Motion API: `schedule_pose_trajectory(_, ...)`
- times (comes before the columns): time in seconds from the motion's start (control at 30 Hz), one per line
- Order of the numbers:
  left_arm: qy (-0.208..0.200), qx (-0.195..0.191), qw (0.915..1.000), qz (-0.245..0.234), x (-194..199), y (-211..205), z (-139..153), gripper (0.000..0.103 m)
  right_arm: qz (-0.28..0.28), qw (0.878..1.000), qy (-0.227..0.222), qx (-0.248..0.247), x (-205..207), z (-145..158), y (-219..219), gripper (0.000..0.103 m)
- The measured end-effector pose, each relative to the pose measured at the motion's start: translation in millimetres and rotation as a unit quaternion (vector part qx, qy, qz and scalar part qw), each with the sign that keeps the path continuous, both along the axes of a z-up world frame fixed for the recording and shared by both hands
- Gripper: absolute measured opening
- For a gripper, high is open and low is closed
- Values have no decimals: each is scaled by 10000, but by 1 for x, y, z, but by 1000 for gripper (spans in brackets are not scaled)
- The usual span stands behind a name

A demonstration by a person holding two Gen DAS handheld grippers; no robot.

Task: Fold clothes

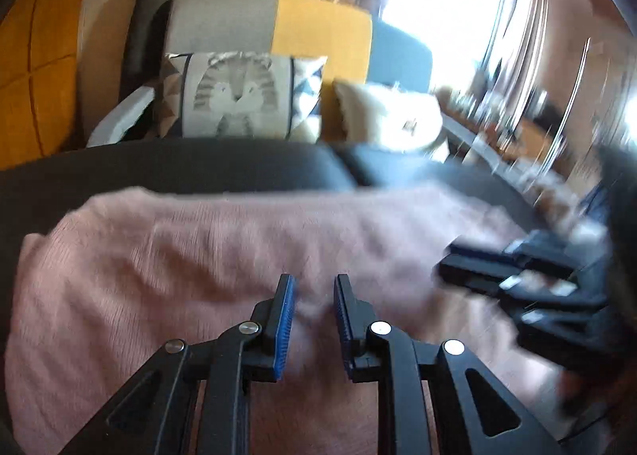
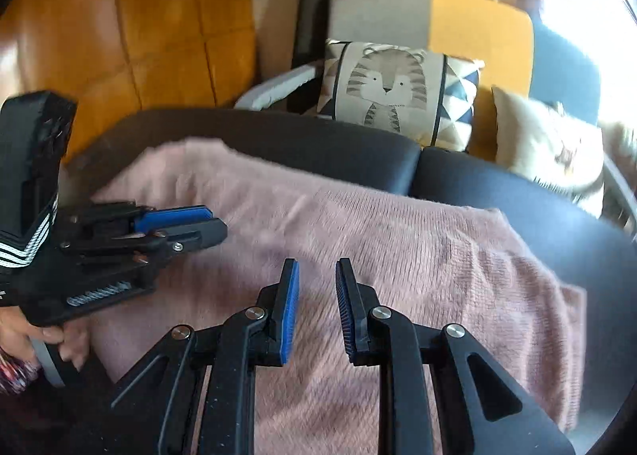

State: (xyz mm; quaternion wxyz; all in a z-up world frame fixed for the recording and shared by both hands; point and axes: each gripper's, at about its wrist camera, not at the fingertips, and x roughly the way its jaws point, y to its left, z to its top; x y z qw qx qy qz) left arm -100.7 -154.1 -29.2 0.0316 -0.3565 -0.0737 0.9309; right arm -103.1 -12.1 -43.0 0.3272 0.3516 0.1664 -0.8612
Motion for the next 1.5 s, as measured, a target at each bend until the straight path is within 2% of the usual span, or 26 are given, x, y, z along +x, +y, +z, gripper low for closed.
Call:
schedule_pose_trajectory(0.07, 24, 34, 10000, 25, 5, -5, -4, 22, -100, 9997, 11, 210, 0, -15, 8, 21)
schedule_pose_trajectory(0.13, -33, 220, 9997, 49, 3, -10, -4, 23, -163, 9998, -65, 120, -2, -23, 17, 21)
schedule_pose_trajectory(0.27, -128, 415, 9990, 40, 0, -16, -1, 23, -204, 9986, -459, -176, -10, -19, 24, 23)
schedule_pose_trajectory(0.4, -181, 413, 9978, 494, -16, -55, 4, 23, -330, 9945, -407, -908, -27, 13, 47, 24)
schedule_pose_trajectory(0.47, -208, 412, 9963, 721, -24, -74, 6, 23, -741, 9931, -313, -849, -53, 19, 55, 28)
schedule_pose_trajectory(0.6, -279, 408, 9916, 1194, -41, -114, 10, 23, -1271, 9871, -612, -751, -97, 5, 72, 28)
schedule_pose_trajectory(0.73, -529, 387, 9803, 1864, -48, -166, -14, 23, -1791, 9784, -824, -624, -130, -11, 91, 28)
schedule_pose_trajectory(0.77, -463, 589, 9795, 1869, -43, -174, -19, 23, -1922, 9759, -848, -583, -136, -16, 96, 28)
schedule_pose_trajectory(0.87, -321, 1065, 9749, 1927, -31, -191, -27, 23, -2266, 9636, -1047, -961, -146, -22, 119, 27)
schedule_pose_trajectory(0.93, -274, 1236, 9724, 1960, -27, -196, -29, 22, -2269, 9644, -1029, -890, -147, -22, 117, 28)
schedule_pose_trajectory(1.03, -306, 1151, 9733, 1960, -24, -193, -30, 22, -2218, 9682, -948, -670, -146, -20, 111, 28)
schedule_pose_trajectory(1.13, -337, 1176, 9727, 1970, -27, -191, -29, 22, -2273, 9657, -989, -770, -144, -16, 111, 29)
schedule_pose_trajectory(1.2, -372, 1126, 9731, 1974, -29, -188, -21, 22, -2195, 9684, -819, -850, -133, -3, 106, 31)
schedule_pose_trajectory(1.3, -191, 1021, 9741, 2007, -18, -170, -4, 22, -1710, 9780, -572, -1049, -106, 15, 87, 31)
schedule_pose_trajectory(1.5, 317, 1225, 9834, 1299, -3, -97, 20, 23, -657, 9937, -387, -818, -56, 19, 20, 31)
